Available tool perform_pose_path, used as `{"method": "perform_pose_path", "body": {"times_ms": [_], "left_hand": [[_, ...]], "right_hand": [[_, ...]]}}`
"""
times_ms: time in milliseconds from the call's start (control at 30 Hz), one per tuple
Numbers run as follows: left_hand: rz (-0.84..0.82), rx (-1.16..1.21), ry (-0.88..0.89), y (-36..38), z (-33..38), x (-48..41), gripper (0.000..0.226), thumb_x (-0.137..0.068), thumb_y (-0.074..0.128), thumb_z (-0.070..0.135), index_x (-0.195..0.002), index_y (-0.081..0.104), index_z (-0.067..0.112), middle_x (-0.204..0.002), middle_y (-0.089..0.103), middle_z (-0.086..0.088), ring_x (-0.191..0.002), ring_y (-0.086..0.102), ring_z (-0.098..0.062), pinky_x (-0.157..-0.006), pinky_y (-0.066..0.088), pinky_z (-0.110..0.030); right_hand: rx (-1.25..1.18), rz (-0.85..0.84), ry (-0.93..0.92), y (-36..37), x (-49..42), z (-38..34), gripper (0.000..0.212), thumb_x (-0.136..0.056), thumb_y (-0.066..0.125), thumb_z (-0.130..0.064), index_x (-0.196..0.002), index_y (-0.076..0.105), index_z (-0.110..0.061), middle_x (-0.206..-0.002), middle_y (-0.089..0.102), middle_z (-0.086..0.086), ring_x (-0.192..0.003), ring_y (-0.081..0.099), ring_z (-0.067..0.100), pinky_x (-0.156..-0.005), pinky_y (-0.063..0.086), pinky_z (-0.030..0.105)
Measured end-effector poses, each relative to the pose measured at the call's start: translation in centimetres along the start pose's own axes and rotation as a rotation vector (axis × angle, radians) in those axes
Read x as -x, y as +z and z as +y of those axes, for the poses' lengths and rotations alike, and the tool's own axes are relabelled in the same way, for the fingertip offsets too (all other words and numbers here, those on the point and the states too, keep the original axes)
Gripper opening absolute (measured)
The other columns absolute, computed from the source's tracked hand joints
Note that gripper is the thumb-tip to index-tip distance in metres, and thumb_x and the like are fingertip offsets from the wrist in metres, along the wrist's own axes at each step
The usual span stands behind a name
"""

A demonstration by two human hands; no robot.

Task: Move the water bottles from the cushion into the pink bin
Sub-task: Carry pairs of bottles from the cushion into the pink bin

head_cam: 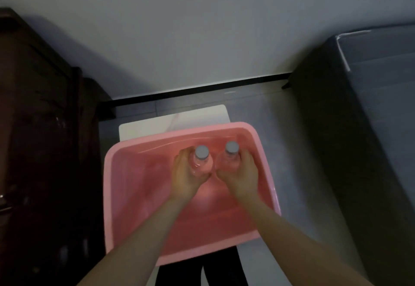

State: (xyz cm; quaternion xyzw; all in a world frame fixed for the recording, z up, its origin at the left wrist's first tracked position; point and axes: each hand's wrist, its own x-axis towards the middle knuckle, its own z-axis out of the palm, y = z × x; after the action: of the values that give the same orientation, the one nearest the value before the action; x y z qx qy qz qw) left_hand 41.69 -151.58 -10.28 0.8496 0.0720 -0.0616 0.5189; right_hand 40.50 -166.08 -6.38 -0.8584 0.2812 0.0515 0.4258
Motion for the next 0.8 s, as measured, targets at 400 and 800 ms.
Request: {"method": "perform_pose_path", "body": {"times_ms": [400,800], "left_hand": [[0.048,0.007,0.050,4.2,-4.3,-2.5,0.052,-0.065,0.085,0.028,-0.109,0.057,0.025,-0.110,0.059,0.009,-0.103,0.058,-0.019,-0.087,0.047,-0.036],[-0.186,-0.449,0.288,-0.7,-0.2,-2.7,0.054,-0.071,0.077,0.023,-0.121,0.058,0.016,-0.121,0.060,0.002,-0.106,0.054,-0.025,-0.083,0.043,-0.029]], "right_hand": [[-0.061,0.017,-0.097,3.8,-3.1,3.8,0.031,-0.066,0.076,-0.007,-0.084,0.058,-0.024,-0.087,0.065,-0.009,-0.084,0.062,0.009,-0.077,0.044,0.009],[0.615,-0.247,-0.600,-1.5,-3.1,0.4,0.030,-0.062,0.070,-0.005,-0.086,0.063,-0.021,-0.090,0.059,-0.004,-0.086,0.057,0.022,-0.046,0.045,0.033]]}}
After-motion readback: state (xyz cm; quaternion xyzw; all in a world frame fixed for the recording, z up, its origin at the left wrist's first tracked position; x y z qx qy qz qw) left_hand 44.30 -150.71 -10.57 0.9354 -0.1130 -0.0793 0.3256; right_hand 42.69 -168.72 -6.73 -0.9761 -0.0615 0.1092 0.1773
